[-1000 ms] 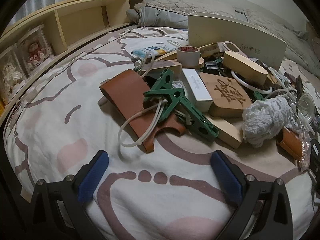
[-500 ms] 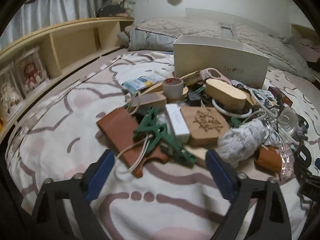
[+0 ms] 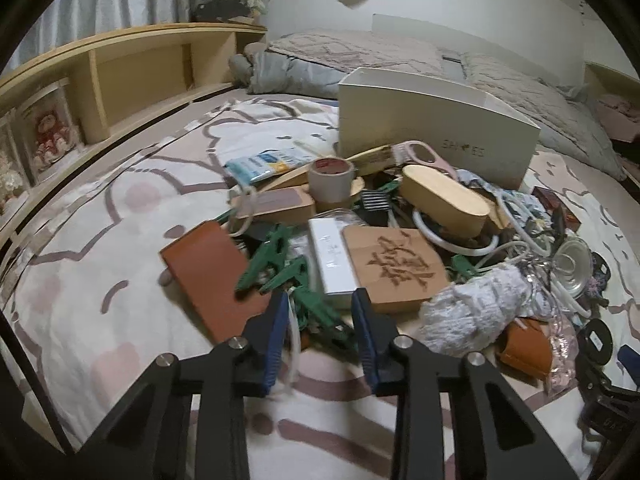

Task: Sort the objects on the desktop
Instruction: 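Lower the left gripper onto a green clothespin and close it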

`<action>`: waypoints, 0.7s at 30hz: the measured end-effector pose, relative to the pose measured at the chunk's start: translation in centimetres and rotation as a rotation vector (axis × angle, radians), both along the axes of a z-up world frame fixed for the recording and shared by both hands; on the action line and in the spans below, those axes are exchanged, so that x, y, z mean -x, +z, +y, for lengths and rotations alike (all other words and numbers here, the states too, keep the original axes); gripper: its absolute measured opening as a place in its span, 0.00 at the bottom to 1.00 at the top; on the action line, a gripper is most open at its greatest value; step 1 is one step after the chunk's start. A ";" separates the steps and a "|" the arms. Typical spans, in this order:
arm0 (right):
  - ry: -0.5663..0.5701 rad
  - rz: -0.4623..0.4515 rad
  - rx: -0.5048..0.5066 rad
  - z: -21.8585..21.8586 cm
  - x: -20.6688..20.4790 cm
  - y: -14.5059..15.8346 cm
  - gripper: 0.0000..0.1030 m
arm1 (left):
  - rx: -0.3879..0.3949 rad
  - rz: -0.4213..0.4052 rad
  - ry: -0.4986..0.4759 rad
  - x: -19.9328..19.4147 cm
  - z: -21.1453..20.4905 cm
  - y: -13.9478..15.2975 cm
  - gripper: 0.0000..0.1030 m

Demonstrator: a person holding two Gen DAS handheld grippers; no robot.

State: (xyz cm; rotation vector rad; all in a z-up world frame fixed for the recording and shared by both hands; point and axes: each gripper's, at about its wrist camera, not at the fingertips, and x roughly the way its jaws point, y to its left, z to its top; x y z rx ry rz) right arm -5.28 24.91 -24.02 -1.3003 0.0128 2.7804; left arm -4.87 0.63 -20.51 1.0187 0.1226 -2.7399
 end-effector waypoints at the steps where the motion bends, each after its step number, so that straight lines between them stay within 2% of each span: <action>1: 0.000 0.000 0.000 0.0 0.0 0.0 1.00 | 0.003 0.005 -0.003 0.0 0.2 0.1 0.31; 8: 0.000 0.000 0.000 0.0 0.0 0.0 1.00 | 0.070 -0.010 0.016 0.5 0.6 0.0 0.30; 9: 0.000 0.000 0.000 0.0 0.0 0.0 1.00 | 0.072 -0.023 0.022 0.5 0.3 -0.2 0.26; 12: 0.000 0.000 0.002 -0.1 -0.1 0.0 1.00 | 0.040 -0.047 0.033 0.2 -0.5 -0.7 0.24; 14: -0.001 -0.001 0.002 -0.1 -0.1 0.0 1.00 | 0.051 -0.042 0.020 0.0 -0.4 -0.5 0.22; 21: 0.000 0.000 0.004 -0.2 -0.1 -0.1 1.00 | 0.057 -0.055 0.023 -0.7 -1.0 -0.2 0.21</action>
